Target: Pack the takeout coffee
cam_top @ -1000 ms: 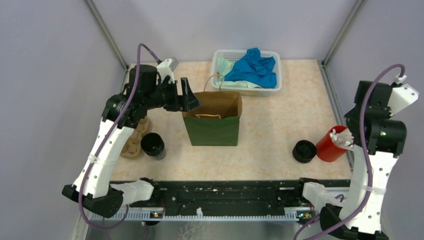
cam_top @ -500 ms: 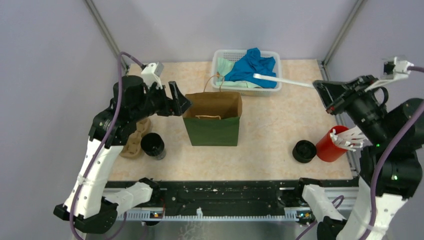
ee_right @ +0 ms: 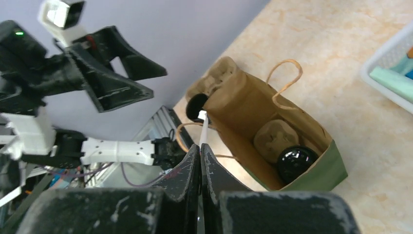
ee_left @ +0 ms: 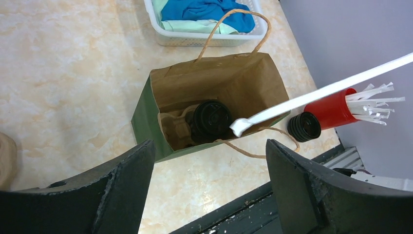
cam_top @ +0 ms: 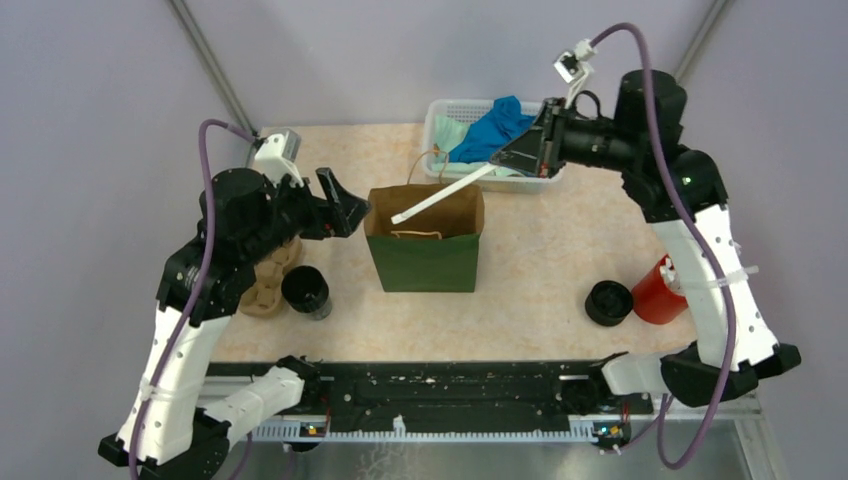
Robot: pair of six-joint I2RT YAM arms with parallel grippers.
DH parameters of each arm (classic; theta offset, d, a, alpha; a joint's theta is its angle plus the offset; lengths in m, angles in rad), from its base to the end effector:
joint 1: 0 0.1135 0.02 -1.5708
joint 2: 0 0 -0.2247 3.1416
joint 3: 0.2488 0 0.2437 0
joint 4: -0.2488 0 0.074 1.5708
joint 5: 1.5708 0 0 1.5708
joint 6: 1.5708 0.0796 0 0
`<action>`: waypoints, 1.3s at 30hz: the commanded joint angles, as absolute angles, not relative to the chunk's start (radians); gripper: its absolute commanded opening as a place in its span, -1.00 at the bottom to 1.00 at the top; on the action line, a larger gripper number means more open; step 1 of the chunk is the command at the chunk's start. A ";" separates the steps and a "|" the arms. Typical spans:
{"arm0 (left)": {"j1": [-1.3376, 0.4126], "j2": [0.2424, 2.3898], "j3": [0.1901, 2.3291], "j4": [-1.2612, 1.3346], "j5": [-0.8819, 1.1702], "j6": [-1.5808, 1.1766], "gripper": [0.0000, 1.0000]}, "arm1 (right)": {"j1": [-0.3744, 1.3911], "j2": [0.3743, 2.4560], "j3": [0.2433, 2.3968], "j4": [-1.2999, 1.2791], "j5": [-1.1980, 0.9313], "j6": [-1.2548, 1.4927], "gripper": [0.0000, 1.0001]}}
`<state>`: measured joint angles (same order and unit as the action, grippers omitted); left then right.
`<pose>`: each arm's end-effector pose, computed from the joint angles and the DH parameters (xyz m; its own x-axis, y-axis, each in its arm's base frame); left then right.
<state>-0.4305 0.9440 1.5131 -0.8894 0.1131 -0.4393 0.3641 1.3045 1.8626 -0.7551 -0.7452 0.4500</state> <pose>0.1781 -0.0917 0.4251 -0.4767 -0.2461 -0.8439 0.3417 0.8326 -0.4358 0.2232 0.1428 0.4803 -0.5488 0.1330 -0.8253 -0.7157 0.4355 0.5461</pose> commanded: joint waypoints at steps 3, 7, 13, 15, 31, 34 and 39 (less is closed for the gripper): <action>-0.428 0.931 1.535 -0.859 0.083 -0.423 0.82 | 0.523 1.359 1.931 -0.760 -0.434 0.369 -1.00; -0.428 0.917 1.540 -0.869 0.078 -0.409 0.85 | 0.637 1.434 1.965 -0.796 -0.275 0.306 -1.00; -0.428 0.912 1.564 -0.880 0.054 -0.381 0.92 | 0.795 1.554 1.973 -0.736 0.001 0.223 -1.00; -0.428 0.930 1.603 -0.896 0.062 -0.362 0.94 | 0.828 1.622 2.000 -0.705 0.069 0.209 -0.83; -0.428 0.941 1.703 -0.870 0.042 -0.269 0.97 | 0.835 1.283 2.021 -1.155 0.349 0.419 0.97; -0.428 0.926 1.701 -0.839 0.032 -0.288 0.97 | 0.836 1.156 1.935 -1.163 0.382 0.458 0.97; -0.428 0.900 1.711 -0.762 0.010 -0.295 0.97 | 0.835 1.046 1.902 -1.167 0.410 0.492 0.97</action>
<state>-0.4305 0.9260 1.6695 -0.8780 0.0399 -0.2897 0.8349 1.0336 1.9366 -1.1286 0.3550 0.4465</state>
